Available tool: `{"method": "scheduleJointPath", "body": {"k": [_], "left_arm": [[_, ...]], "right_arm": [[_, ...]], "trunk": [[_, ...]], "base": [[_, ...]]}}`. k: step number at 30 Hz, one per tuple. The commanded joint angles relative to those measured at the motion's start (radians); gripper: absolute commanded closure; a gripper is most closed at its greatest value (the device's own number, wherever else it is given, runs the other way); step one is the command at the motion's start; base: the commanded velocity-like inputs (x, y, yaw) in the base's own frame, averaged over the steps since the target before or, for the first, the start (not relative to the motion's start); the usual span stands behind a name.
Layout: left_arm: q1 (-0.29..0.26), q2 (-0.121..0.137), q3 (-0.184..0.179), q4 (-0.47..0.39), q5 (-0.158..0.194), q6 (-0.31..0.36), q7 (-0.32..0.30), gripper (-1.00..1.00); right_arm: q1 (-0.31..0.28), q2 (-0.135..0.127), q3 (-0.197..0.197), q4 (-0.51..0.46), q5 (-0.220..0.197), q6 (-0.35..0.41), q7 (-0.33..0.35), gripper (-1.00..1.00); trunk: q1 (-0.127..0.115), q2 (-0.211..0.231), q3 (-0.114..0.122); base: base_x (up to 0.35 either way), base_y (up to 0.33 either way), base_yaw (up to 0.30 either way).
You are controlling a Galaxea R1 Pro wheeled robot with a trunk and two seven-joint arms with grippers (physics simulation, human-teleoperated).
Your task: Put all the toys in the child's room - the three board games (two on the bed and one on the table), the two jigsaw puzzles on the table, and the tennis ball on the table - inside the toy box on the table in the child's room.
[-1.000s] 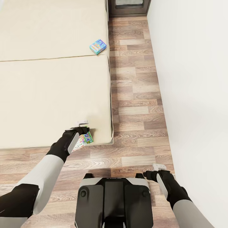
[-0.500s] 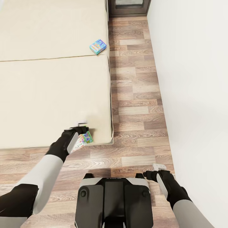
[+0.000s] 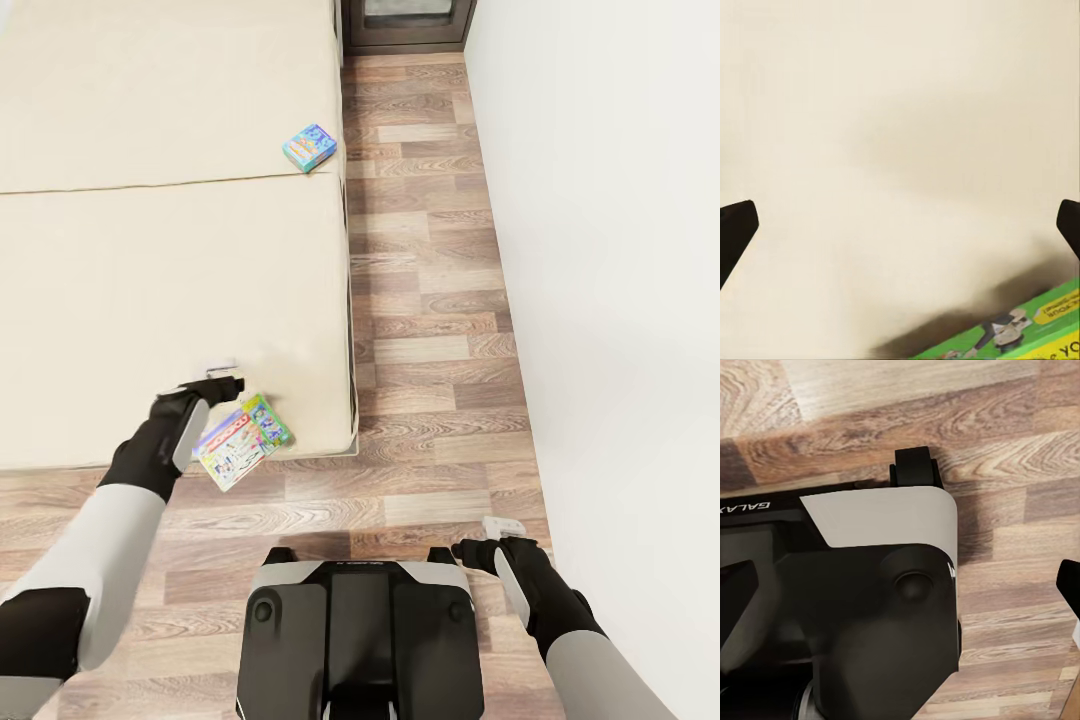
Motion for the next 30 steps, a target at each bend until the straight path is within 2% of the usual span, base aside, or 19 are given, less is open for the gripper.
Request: {"method": "scheduleJointPath", "body": {"k": [1,4,7,15,21,22,27,28,29,30], "left_arm": [[0.000,0.004,0.020,-0.021,0.011,0.020,0.006,-1.00],[0.001,0.010,0.048,-0.048,0.010,0.045,0.004,-1.00],[0.001,0.028,0.082,-0.071,0.012,0.065,0.000,-1.00],[0.002,0.062,0.117,-0.104,0.016,0.084,-0.005,-1.00],[0.005,0.112,0.160,-0.131,0.023,0.137,-0.016,-1.00],[0.007,0.127,0.184,-0.142,0.032,0.171,-0.037,-1.00],[0.013,0.166,0.261,-0.167,0.062,0.272,-0.159,-1.00],[0.015,0.177,0.278,-0.170,0.066,0.293,-0.194,-1.00],[0.023,0.202,0.309,-0.175,0.073,0.335,-0.270,-1.00],[0.028,0.216,0.324,-0.177,0.075,0.356,-0.311,-1.00]], "right_arm": [[0.000,0.001,-0.003,-0.002,-0.002,0.005,0.000,-1.00],[0.000,0.001,-0.002,-0.002,-0.002,0.005,0.000,-1.00],[0.000,0.001,-0.002,-0.002,-0.002,0.005,0.000,-1.00],[0.000,0.001,-0.002,-0.002,-0.002,0.005,0.000,-1.00],[0.000,0.000,-0.002,-0.002,-0.002,0.005,0.000,-1.00],[0.000,0.000,-0.002,-0.002,-0.002,0.005,0.000,-1.00],[0.000,0.000,-0.003,-0.002,-0.002,0.005,0.004,-1.00],[0.000,0.000,-0.003,-0.002,-0.002,0.005,0.006,-1.00],[0.000,-0.001,-0.003,-0.002,-0.003,0.005,0.008,-1.00],[0.000,-0.001,-0.003,-0.002,-0.004,0.006,0.009,-1.00]], "trunk": [[0.001,-0.002,-0.001],[0.001,-0.002,-0.001],[0.001,-0.002,-0.001],[0.001,-0.002,-0.001],[0.001,-0.002,-0.001],[0.001,-0.002,-0.001],[0.001,-0.002,-0.001],[0.001,-0.002,-0.001],[0.001,-0.002,-0.001],[0.001,-0.002,-0.001]], "base": [[0.000,0.000,0.000],[0.000,0.000,0.000],[0.000,0.000,0.000],[0.000,0.000,0.000],[0.000,0.000,0.000],[0.000,0.000,0.000],[0.000,0.000,0.000],[0.000,0.000,0.000],[0.000,0.000,0.000],[0.000,0.000,0.000]]}}
